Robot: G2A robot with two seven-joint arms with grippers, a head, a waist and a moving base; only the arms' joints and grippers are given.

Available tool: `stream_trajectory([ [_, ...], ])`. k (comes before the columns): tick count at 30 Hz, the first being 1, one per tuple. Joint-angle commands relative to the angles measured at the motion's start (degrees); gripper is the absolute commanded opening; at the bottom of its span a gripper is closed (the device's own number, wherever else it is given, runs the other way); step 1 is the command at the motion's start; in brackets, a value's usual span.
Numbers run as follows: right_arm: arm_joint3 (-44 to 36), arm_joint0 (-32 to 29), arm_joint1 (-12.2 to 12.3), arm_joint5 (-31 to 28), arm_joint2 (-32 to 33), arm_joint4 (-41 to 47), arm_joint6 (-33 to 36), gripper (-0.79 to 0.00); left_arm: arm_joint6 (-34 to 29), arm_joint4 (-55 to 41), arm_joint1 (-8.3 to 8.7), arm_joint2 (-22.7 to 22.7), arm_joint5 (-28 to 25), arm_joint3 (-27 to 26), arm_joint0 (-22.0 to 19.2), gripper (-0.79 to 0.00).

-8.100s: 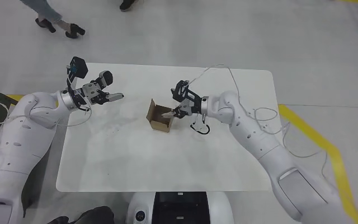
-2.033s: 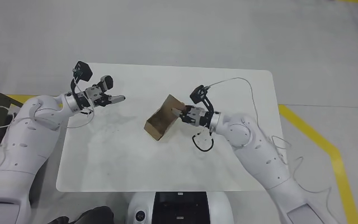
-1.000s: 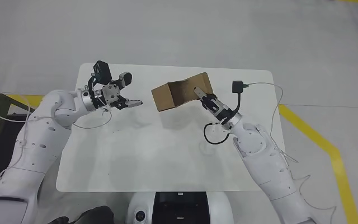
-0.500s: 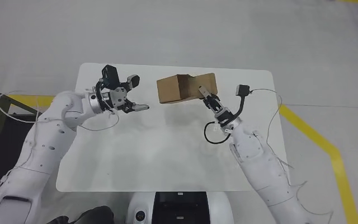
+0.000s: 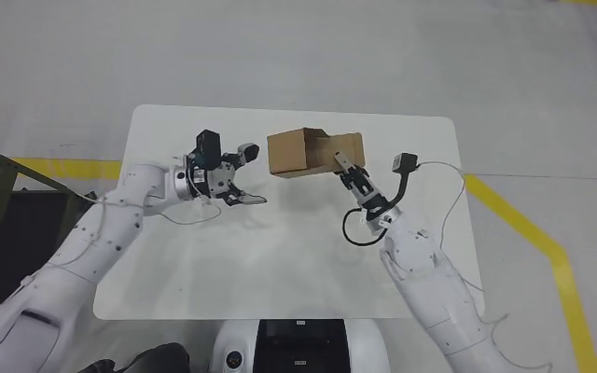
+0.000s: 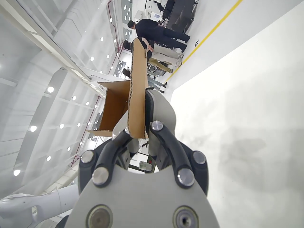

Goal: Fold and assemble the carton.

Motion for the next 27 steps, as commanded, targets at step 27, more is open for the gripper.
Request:
stream_trajectory([
  [27,0.54,-1.22,-1.64,1.61,-3.15,-0.19,-3.12,-0.785,19.06,10.68,-3.58,10.02,0.65,10.21,-9.80,0.000],
])
